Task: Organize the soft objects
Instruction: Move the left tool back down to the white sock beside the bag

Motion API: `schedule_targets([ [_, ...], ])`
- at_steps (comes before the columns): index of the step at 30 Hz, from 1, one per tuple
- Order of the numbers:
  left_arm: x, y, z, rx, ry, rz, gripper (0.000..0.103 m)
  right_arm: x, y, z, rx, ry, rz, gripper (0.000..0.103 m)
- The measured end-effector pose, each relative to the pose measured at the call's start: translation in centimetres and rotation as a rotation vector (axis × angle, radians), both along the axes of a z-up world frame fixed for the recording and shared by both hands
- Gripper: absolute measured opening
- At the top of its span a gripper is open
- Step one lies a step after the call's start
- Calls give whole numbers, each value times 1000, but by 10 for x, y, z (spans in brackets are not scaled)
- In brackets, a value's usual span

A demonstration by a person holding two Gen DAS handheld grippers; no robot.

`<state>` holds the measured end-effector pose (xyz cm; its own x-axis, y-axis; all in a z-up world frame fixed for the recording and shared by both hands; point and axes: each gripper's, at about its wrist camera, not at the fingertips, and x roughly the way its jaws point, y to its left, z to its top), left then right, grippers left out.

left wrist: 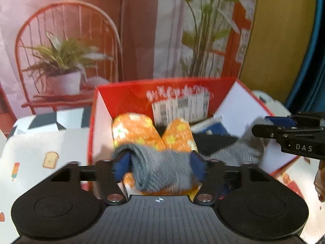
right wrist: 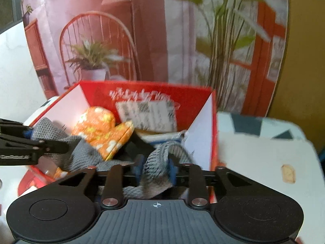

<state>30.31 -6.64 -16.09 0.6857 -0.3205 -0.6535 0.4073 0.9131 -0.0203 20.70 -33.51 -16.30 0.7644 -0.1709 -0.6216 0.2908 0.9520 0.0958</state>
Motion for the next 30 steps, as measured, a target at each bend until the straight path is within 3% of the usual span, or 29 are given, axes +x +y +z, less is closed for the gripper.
schedule_targets([
  [6,-12,19,23,-93,-65,66,83,-17,0,22,-47,-118,-38,46],
  [13,-58,32,34,-124,-153,77,83,-50,14,34,-52,-230,-8,48],
  [20,-109,49,21,-110,-180,62,83,-81,48,19,-41,-276,14,48],
  [26,-143,65,-2,-95,-149,74,83,-106,73,-9,17,-280,-4,48],
  [30,-151,75,-22,-127,-90,111,82,-120,87,-32,70,-254,-16,47],
])
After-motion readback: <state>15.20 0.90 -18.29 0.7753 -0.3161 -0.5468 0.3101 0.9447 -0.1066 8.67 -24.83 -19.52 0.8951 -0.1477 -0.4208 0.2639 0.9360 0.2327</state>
